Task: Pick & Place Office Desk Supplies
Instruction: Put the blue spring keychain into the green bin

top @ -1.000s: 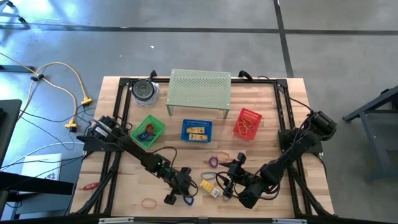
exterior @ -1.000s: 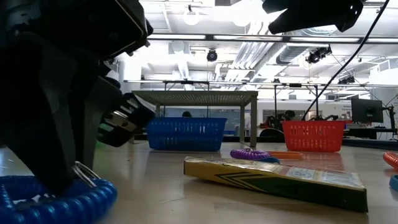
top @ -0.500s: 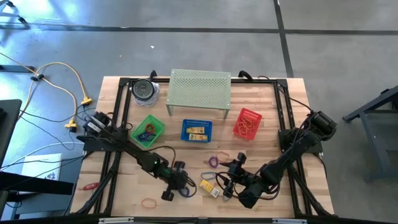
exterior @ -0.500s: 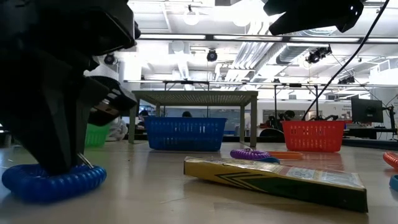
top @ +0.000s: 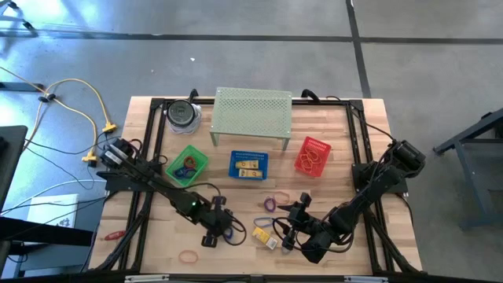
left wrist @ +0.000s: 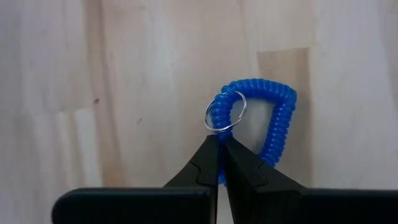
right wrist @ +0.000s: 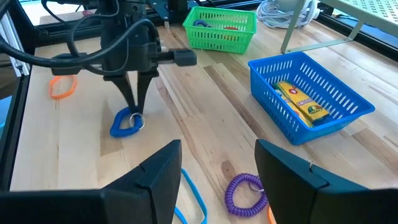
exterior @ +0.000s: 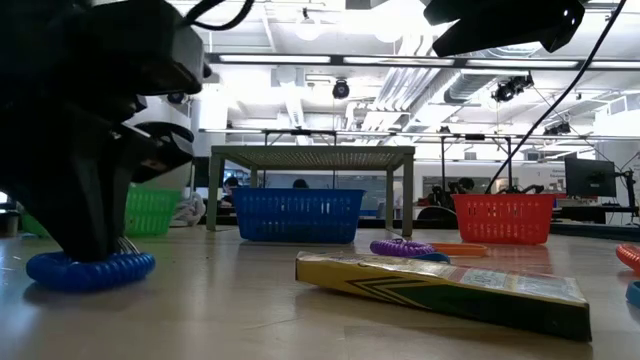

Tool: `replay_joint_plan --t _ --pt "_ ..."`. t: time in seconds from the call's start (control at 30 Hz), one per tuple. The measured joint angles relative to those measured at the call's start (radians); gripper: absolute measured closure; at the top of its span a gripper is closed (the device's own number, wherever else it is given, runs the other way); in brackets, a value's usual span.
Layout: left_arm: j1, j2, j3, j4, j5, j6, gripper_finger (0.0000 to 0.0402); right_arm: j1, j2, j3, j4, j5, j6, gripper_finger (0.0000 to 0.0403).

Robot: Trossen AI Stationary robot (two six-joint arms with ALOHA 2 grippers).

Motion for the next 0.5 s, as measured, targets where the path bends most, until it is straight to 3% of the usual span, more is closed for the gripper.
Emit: replay_joint_plan --t 0.2,0.5 --pt "-0.006 -0.002 0.002 -0.079 -0.034 -0.001 0.0399 0.000 0.000 0.000 0.000 0.000 0.000 0.0210" --pt "0.005 -0.002 0.002 -0.088 -0.029 -0.119 0.0379 0.000 0.000 0.000 0.000 0.000 0.000 0.0210"
